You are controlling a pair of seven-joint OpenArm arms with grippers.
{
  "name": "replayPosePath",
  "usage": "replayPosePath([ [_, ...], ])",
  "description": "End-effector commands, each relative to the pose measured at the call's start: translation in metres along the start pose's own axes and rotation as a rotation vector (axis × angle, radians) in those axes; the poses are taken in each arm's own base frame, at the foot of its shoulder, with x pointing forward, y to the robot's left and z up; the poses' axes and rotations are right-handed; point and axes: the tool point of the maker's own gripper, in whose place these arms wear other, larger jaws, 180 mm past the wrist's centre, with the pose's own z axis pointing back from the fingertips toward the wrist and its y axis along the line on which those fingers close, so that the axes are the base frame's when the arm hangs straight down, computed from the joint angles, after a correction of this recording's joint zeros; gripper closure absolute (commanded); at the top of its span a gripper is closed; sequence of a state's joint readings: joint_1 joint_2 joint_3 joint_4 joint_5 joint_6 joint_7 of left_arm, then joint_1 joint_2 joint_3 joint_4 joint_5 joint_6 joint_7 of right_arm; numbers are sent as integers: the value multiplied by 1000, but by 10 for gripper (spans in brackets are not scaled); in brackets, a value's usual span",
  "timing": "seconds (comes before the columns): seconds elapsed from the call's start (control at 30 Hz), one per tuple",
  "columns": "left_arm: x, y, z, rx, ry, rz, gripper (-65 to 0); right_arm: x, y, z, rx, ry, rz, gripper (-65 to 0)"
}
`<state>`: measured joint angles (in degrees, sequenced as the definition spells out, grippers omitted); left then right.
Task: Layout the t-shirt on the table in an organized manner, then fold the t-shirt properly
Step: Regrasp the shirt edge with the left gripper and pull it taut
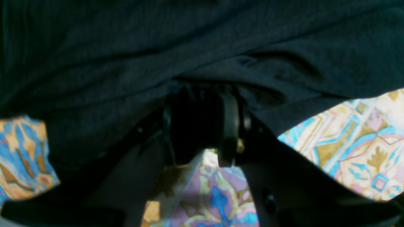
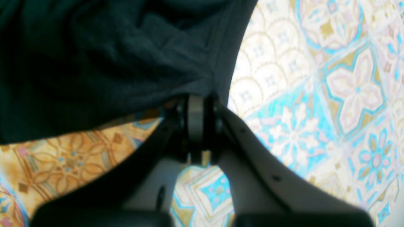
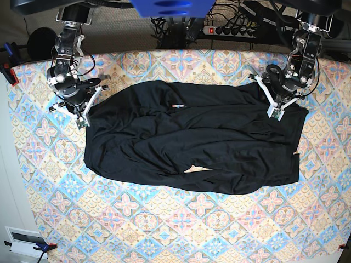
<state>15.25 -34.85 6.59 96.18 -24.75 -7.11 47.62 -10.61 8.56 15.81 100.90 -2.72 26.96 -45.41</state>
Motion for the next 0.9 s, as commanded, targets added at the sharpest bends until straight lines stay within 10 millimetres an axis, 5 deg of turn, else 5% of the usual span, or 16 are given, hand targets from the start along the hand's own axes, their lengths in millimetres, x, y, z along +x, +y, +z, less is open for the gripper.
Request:
replayPosePath([
  [0.0, -23, 3, 0, 11, 93, -31, -137, 12, -8, 3, -19, -41, 7, 0],
  [0.13, -22, 19, 10, -4, 101, -94, 0, 12, -9, 4, -22, -41, 5, 0],
  [0.43, -9, 63, 40, 14, 69, -33, 0, 12, -10, 4, -23, -40, 4, 0],
  [0.6, 5, 49, 66, -39, 18, -62, 0, 11, -11, 4, -27, -40, 1, 0],
  [0.87, -14, 22, 83, -95, 46, -108, 0, 10, -20, 8, -44, -36, 27, 0],
])
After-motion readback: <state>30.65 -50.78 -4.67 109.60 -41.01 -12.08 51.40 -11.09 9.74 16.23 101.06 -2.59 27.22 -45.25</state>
